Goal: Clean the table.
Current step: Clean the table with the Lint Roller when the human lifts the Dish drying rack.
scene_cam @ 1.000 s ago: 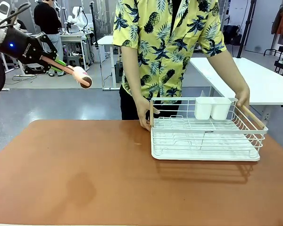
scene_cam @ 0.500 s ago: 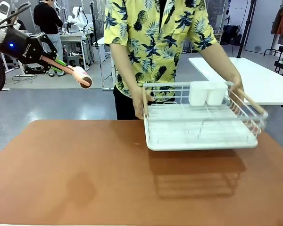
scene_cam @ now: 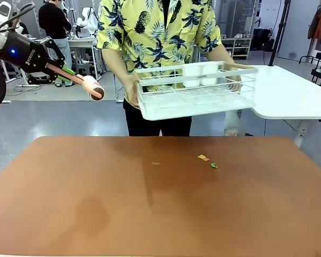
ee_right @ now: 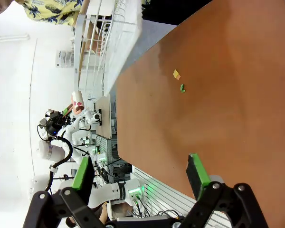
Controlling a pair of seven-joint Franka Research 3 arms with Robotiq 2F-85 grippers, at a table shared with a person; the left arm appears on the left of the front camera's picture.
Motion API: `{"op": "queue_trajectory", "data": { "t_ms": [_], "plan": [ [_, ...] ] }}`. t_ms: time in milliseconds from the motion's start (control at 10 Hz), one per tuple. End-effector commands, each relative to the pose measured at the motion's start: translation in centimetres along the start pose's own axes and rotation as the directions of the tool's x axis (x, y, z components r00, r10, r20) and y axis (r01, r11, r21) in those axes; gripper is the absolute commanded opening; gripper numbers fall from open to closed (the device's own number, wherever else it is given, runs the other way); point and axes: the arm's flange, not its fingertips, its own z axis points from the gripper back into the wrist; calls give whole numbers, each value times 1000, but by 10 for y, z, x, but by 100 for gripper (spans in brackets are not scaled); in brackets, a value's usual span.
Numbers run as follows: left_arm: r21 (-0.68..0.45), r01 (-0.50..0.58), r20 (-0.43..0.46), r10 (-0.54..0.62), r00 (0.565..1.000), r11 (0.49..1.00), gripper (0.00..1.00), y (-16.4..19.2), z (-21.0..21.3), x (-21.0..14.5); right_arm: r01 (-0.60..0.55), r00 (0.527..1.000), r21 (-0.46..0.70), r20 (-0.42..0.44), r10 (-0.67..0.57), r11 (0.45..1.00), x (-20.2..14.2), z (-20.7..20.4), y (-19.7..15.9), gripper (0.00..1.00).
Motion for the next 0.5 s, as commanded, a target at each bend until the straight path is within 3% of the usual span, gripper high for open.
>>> {"op": "queue_trajectory", "data": {
  "t_ms": [0,300,400],
  "plan": [
    [-2,-2,2,2,1000,1000,1,0,1,0,-16,1000,13,4,16,1000,0,1,2,100],
    [-2,-2,2,2,1000,1000,1,0,1,0,-16,1000,13,4,16,1000,0,1,2,100],
    [0,0,0,0,1000,1000,21,0,0,0,-16,1000,13,4,16,1000,0,1,2,100]
  ]
}}
